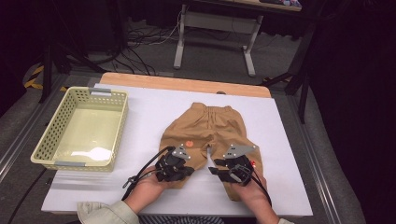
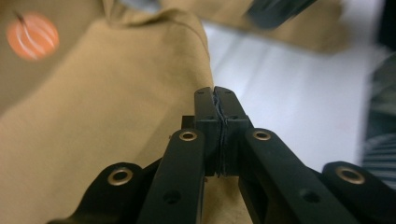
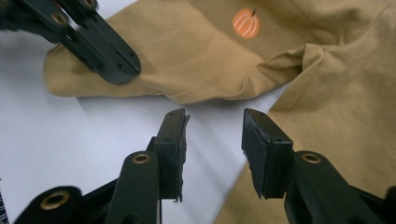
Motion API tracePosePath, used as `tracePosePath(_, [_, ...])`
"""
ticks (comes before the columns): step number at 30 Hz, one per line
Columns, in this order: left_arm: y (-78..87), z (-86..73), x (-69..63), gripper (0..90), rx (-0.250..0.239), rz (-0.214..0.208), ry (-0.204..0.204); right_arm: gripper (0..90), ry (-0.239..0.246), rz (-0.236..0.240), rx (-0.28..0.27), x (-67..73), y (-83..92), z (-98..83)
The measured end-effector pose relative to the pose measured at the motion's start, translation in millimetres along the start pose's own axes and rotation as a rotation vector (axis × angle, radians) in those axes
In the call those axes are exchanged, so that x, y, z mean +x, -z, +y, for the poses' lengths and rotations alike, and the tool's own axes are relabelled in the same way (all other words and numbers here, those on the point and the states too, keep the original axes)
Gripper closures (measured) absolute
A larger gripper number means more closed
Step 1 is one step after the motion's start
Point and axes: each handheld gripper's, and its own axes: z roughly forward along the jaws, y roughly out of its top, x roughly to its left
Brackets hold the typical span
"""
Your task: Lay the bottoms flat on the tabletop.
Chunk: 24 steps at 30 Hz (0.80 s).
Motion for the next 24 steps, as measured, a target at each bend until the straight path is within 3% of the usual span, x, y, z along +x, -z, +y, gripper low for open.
tracePosePath(4, [4.4, 1.8, 1.5, 88.9, -0.049, -0.107, 0.013, 60.4, 0.001, -0.003, -0.008, -0.1, 4.0, 0.7])
tracePosePath(8, [-4.7, -2.1, 7.3, 88.0, -0.001, -0.111, 0.035, 60.5, 0.002, -0.011, -0.031, -0.5, 15.8, 1.9])
tracePosePath(11, [-6.5, -3.0, 6.4, 86.9, 0.035, -0.003, 0.003, 60.6, -0.003, -0.012, -0.049, -0.6, 22.1, 2.2])
tracePosePath(14, [-5.9, -4.2, 11.3, 88.2, 0.046, 0.055, 0.009, 60.8, 0.001, 0.002, -0.044, 2.2, 21.0, 2.7])
tracePosePath(19, [-3.6, -9.4, 27.5, 87.2, 0.042, 0.047, 0.081, 61.1, 0.026, 0.046, -0.019, 11.5, 10.0, 4.9])
tracePosePath(24, [-4.4, -13.3, 34.2, 81.3, 0.072, 0.08, 0.098, 61.8, 0.047, 0.079, 0.005, 19.7, -2.4, 7.1])
